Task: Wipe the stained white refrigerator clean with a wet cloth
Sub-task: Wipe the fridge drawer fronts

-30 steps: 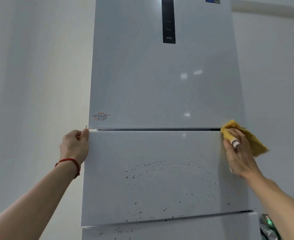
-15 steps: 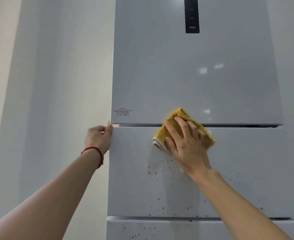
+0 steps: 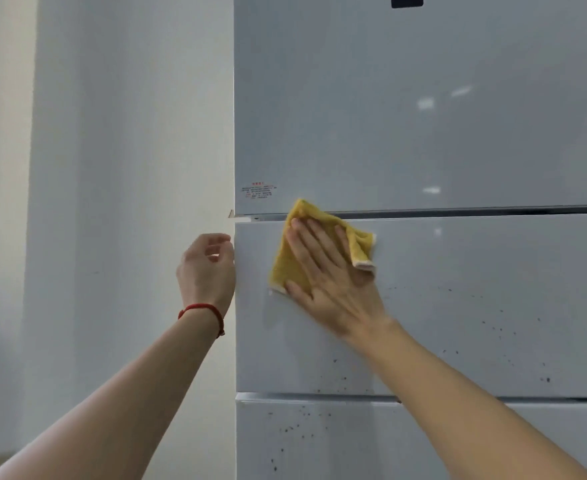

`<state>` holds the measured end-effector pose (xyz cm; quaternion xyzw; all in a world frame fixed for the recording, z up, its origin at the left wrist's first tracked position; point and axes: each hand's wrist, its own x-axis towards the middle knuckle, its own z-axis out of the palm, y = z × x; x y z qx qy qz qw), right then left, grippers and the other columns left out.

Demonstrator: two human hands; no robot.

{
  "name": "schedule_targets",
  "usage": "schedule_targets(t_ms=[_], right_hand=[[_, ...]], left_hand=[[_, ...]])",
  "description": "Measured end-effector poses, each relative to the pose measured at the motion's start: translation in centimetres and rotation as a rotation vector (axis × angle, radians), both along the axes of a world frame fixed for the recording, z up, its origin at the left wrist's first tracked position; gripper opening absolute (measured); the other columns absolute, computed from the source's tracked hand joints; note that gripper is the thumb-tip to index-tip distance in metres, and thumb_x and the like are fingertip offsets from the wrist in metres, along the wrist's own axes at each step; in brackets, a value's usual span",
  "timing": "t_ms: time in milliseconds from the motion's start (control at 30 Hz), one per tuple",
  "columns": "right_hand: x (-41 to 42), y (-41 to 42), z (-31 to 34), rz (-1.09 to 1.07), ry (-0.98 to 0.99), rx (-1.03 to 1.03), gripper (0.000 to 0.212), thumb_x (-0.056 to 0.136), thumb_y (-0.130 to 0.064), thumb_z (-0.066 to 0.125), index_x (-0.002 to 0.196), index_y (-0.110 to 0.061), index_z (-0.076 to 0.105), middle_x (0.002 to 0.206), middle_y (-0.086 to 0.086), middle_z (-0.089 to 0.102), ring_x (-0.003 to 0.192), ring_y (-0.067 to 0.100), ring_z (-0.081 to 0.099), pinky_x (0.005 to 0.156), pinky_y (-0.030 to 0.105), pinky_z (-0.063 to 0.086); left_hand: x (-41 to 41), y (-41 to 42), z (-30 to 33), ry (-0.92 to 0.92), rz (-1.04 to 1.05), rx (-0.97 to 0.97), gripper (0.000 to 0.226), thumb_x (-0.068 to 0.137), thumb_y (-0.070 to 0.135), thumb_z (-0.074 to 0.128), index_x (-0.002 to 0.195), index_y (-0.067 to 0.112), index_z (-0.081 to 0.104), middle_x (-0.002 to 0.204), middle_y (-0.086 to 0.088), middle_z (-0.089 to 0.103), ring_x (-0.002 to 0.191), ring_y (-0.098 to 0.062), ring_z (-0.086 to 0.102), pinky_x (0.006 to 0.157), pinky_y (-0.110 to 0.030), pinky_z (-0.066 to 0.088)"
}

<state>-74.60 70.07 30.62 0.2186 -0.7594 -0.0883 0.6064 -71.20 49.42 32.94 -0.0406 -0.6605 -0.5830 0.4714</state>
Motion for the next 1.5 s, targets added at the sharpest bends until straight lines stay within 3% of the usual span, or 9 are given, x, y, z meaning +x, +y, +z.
schedule_targets(t_ms=[167,267,367,467,600,933,1133,1300,1500], right_hand=[[1.6,8.4,-1.0,-0.132,-0.027,-0.388,0.084,0.101,-0.058,0.031,0.165,-0.007,0.010,0.174,0.010,0.005,0.161,0.026,0.004,0.129,0.053,0.003],[0.7,3.6,-1.1,-0.157,-0.025,-0.588,0.082,0.103,-0.056,0.022,0.164,-0.004,0.006,0.173,0.014,0.002,0.160,0.031,0.001,0.127,0.058,0.004],[-0.3,-3.1,-0.8,-0.113,-0.014,-0.407,0.082,0.106,-0.061,0.022,0.164,-0.003,0.012,0.173,0.015,0.006,0.160,0.031,0.005,0.128,0.057,0.002],[-0.9,-6.5,-0.9,-0.054,-0.033,-0.124,0.082,0.107,-0.060,0.027,0.164,-0.004,0.011,0.173,0.012,0.003,0.161,0.027,0.001,0.128,0.054,0.002],[-0.2,-2.0,-0.2,-0.014,-0.045,0.289,0.082,0.103,-0.062,0.037,0.166,-0.015,0.014,0.174,0.001,0.008,0.161,0.017,0.002,0.129,0.050,0.005],[3.6,23.2,-0.7,-0.201,-0.011,-0.266,0.082,0.103,-0.063,0.031,0.165,-0.012,0.014,0.174,0.004,0.007,0.161,0.021,0.004,0.129,0.052,0.005],[3.6,28.6,-1.4,-0.211,-0.077,-0.844,0.086,0.100,-0.067,0.017,0.165,-0.018,-0.009,0.174,0.003,-0.010,0.160,0.019,-0.009,0.128,0.049,-0.007],[3.0,23.9,-2.7,-0.176,-0.034,-1.298,0.088,0.096,-0.065,0.012,0.165,-0.012,-0.004,0.174,0.010,-0.006,0.161,0.025,-0.005,0.128,0.053,-0.001],[1.7,8.9,-4.3,-0.203,0.023,-0.825,0.080,0.105,-0.058,0.020,0.165,-0.006,0.007,0.173,0.016,0.004,0.160,0.032,0.003,0.127,0.059,0.004]], left_hand=[[1.8,-0.5,-1.2,-0.024,-0.045,-0.156,0.054,0.084,0.001,0.044,0.115,0.031,0.077,0.105,0.021,0.074,0.096,0.008,0.063,0.092,-0.016,0.047],[1.9,-1.7,-1.5,-0.081,-0.214,-0.159,0.055,0.085,0.007,0.043,0.123,0.034,0.073,0.118,0.022,0.071,0.116,0.000,0.060,0.109,-0.031,0.045],[2.5,-1.9,-1.5,-0.116,-0.300,-0.182,0.048,0.092,0.025,0.042,0.131,0.036,0.067,0.129,0.023,0.066,0.127,-0.005,0.054,0.115,-0.046,0.040],[2.9,-0.7,-2.4,-0.069,-0.324,-0.214,0.045,0.101,0.035,0.035,0.141,0.035,0.057,0.140,0.024,0.057,0.130,0.006,0.046,0.114,-0.036,0.034],[2.7,2.9,-5.1,-0.041,0.126,-0.374,0.065,0.097,0.052,0.026,0.157,0.027,0.030,0.165,0.003,0.026,0.149,-0.015,0.018,0.118,-0.050,0.021],[2.1,11.3,-3.5,0.234,0.309,-0.823,0.062,0.091,0.045,0.037,0.146,0.017,0.047,0.160,-0.007,0.037,0.145,-0.032,0.031,0.115,-0.058,0.027],[1.9,8.9,-3.6,0.199,0.333,-0.754,0.059,0.088,0.037,0.044,0.143,0.016,0.048,0.157,-0.008,0.039,0.143,-0.033,0.031,0.112,-0.060,0.029],[1.9,5.6,-5.1,0.091,0.287,-0.555,0.060,0.086,0.030,0.047,0.144,0.013,0.045,0.152,-0.014,0.039,0.137,-0.037,0.029,0.108,-0.057,0.032],[2.2,3.8,-6.9,-0.021,0.111,-0.298,0.055,0.094,0.012,0.051,0.148,0.014,0.040,0.145,-0.015,0.040,0.129,-0.033,0.039,0.110,-0.045,0.033]])
